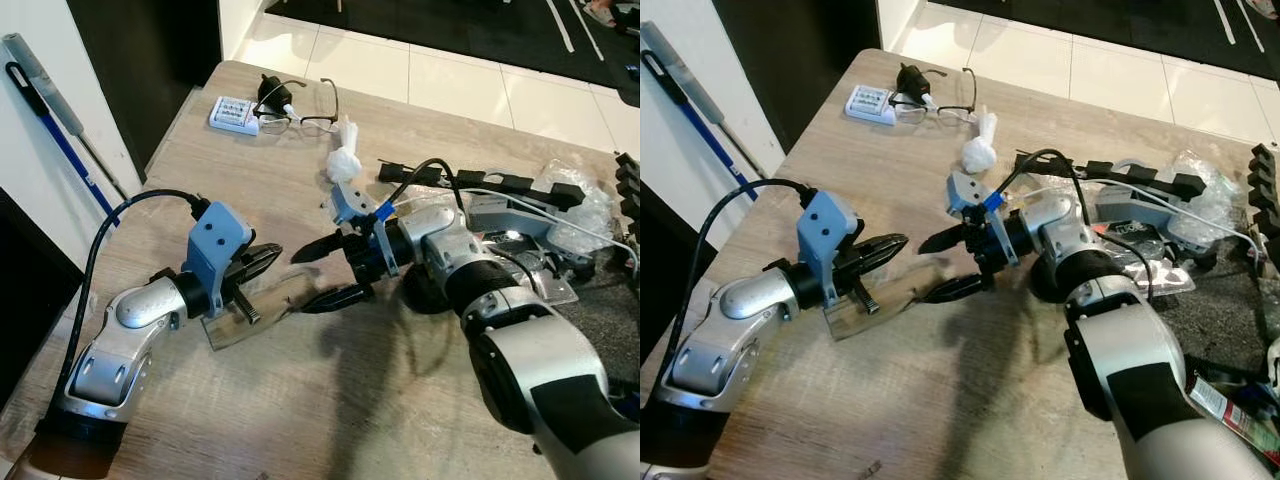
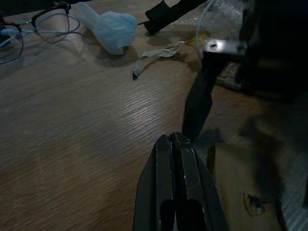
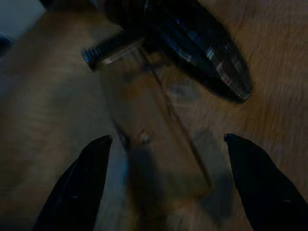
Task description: Picking trash to rubbish bin
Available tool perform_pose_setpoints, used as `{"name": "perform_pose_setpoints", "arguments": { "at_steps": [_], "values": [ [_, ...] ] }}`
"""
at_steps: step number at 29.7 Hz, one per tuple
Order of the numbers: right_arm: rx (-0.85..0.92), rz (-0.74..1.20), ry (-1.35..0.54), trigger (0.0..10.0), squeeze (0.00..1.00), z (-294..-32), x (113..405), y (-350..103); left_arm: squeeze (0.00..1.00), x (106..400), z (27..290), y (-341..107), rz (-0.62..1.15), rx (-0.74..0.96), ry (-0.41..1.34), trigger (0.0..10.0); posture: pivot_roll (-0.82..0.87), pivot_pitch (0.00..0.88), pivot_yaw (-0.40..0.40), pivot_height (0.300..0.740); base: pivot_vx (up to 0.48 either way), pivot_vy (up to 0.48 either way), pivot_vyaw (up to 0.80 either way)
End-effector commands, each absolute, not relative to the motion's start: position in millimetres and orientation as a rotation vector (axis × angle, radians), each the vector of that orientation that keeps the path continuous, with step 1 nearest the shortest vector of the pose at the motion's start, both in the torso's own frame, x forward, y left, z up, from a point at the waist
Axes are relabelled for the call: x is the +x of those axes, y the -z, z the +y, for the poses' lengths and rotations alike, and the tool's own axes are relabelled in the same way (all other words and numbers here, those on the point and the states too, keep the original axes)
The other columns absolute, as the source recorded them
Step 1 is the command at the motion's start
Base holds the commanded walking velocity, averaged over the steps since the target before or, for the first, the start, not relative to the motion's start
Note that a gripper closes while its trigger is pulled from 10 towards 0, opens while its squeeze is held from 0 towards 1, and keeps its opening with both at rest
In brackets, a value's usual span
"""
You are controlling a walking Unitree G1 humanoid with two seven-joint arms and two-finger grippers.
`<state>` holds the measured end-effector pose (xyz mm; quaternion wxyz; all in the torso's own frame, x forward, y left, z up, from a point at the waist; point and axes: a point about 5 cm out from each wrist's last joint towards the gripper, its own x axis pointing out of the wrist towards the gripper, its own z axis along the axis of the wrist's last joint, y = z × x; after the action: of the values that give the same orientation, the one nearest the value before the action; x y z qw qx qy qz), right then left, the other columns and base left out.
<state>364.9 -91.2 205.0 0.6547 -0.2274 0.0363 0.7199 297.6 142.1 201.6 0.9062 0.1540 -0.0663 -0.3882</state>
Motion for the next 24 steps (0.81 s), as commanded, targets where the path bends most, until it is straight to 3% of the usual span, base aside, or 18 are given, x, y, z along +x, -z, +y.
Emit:
{"name": "perform_pose_setpoints", "arguments": {
  "at_steps": [1, 9, 24],
  "values": [
    [-0.579, 0.038, -1.594, 10.0, 0.00, -90.6, 362.6, -194.5, 0.00, 296.3, 144.5, -198.7, -0.133, 0.324, 0.803, 10.0, 0.02, 0.291, -0.101, 0.740, 0.000, 0.000, 0.00],
    [-0.581, 0.022, -1.574, 10.0, 0.00, -93.1, 358.7, -181.8, 0.00, 288.3, 149.4, -199.1, -0.137, 0.314, 0.863, 10.0, 0.02, 0.295, -0.102, 0.740, 0.000, 0.000, 0.00],
    [-0.558, -0.060, -1.522, 10.0, 0.00, -89.4, 358.0, -179.2, 0.00, 265.5, 197.6, -200.1, -0.089, 0.351, 0.921, 10.0, 0.02, 0.302, -0.100, 0.740, 0.000, 0.000, 0.00]
  ]
}}
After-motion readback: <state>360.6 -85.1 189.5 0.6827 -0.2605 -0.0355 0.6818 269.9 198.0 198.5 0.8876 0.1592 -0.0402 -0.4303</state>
